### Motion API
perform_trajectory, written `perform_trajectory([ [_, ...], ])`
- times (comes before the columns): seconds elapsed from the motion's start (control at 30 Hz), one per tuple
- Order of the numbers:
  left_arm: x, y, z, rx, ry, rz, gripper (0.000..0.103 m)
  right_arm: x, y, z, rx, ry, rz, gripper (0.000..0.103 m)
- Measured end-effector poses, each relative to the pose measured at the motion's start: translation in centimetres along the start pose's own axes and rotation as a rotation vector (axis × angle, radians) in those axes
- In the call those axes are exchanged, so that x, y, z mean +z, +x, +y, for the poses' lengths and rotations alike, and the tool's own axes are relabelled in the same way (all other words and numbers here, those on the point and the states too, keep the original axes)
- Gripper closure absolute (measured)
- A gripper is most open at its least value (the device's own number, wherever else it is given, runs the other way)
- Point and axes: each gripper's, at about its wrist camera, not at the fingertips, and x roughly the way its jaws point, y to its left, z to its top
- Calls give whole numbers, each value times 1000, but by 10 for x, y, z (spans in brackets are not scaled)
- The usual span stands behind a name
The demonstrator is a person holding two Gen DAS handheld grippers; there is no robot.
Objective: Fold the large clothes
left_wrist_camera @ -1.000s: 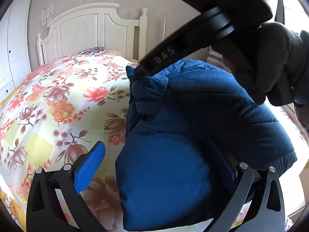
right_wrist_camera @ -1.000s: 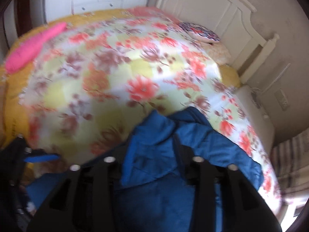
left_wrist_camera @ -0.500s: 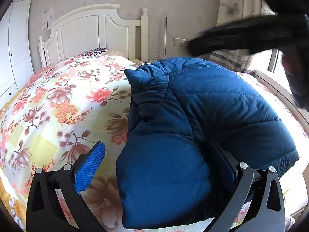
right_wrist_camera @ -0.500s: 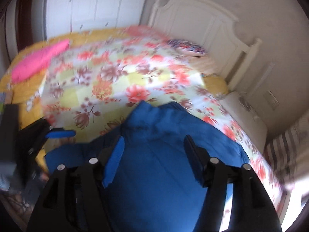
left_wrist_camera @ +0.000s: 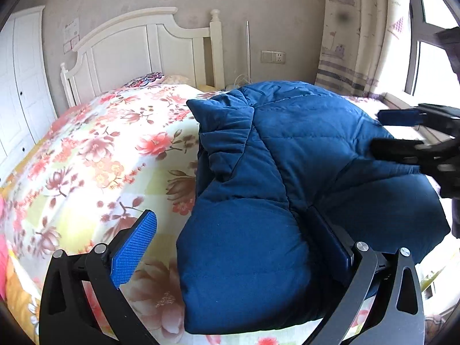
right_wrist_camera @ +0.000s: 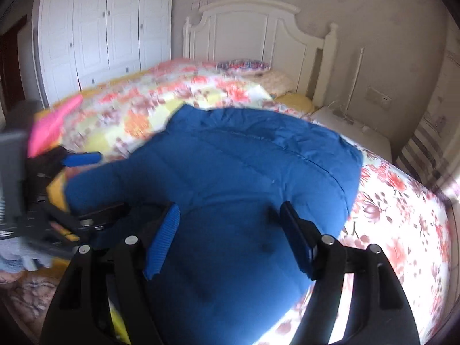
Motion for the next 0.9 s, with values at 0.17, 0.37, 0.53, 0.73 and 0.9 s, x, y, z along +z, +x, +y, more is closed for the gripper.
perform_trajectory([
  [0.17,-1,1,-1,7,-6,2,4,-45,-19,0,-25,67,10,27],
  [0.37,12,-6,4,-24,-20,64,4,-59,-29,-20,40,197,-32,27],
  [0.53,61,-9,28,-119,-114,77,4,-69,-42,-51,74,393,-92,26],
  [0.73,92,80,30,-116,-81,309,4,-80,-25,-70,122,521,-61,20],
  [0.9,77,85,65,-301,-215,322,4,-83,-25,-76,177,573,-35,16],
])
